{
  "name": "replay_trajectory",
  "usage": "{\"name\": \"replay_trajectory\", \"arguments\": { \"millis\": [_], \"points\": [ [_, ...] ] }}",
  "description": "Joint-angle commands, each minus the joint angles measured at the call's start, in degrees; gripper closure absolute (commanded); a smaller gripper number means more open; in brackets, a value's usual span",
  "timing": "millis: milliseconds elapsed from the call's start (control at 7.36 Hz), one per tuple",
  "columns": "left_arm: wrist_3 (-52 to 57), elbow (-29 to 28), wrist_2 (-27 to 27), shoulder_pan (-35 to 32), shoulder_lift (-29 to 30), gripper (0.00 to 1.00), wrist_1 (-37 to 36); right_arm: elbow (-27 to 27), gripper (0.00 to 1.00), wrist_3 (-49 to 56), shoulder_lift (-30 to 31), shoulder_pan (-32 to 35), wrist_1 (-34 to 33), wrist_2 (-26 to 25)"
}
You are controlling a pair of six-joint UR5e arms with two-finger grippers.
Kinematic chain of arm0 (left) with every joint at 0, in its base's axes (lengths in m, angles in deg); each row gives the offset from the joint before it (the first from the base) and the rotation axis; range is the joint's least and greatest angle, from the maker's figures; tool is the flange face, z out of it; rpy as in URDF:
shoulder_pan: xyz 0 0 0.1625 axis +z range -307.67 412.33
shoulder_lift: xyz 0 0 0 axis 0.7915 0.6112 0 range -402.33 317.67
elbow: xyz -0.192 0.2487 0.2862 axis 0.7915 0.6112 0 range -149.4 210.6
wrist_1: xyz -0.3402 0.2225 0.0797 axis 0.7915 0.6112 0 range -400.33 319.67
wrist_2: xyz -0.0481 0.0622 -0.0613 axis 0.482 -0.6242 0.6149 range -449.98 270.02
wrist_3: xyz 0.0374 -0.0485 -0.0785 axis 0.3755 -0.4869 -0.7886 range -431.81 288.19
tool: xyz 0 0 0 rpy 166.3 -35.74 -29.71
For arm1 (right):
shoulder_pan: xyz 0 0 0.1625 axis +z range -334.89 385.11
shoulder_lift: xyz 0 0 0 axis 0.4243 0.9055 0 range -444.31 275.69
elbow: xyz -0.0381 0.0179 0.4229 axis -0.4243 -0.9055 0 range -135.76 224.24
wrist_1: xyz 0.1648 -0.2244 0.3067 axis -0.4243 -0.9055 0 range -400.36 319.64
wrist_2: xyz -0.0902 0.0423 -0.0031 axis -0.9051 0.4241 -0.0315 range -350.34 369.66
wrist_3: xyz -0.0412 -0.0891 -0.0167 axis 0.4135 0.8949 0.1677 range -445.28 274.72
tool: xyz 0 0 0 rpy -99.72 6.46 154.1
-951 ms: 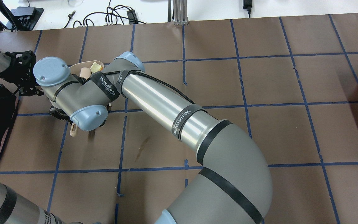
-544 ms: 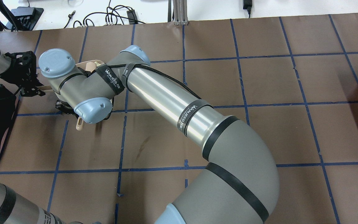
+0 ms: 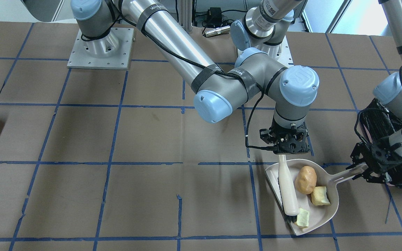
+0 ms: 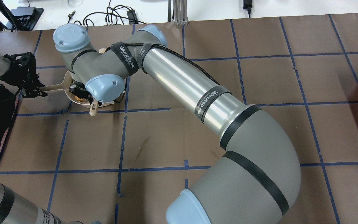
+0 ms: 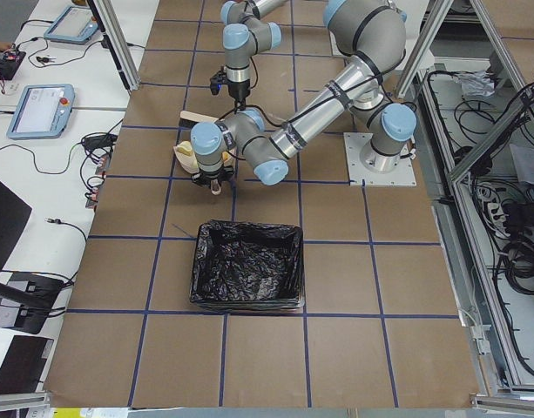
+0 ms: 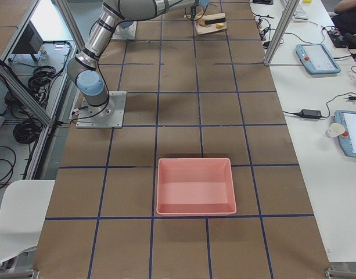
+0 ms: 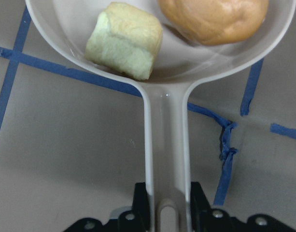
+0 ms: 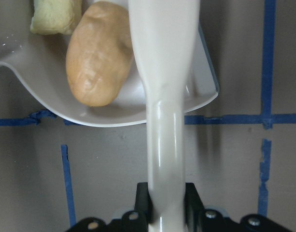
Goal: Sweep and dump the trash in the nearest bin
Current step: 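Sweep the bread roll into the dustpan with the right gripper's brush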
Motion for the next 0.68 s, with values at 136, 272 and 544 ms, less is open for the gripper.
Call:
{"name": "replay_trajectory", "arguments": {
  "millis": [136,272,544],
  "points": [
    [-2.07,0.24,2.19,1.35,-0.53,0.99,0.53,2.5,0.72,4.35,4.23,-5.38,6.79,-2.99],
    [-2.33,0.15,2.9,3.01,-1.23,0.99,1.84,7.57,0.73,4.26,8.42,-5.74,7.84,-3.09],
    [-2.51,-0.11,8.68,7.48,-2.11,0.99,6.31,24.92,0.75,3.74,18.0,-5.13,6.38,-4.22]
  ]
}}
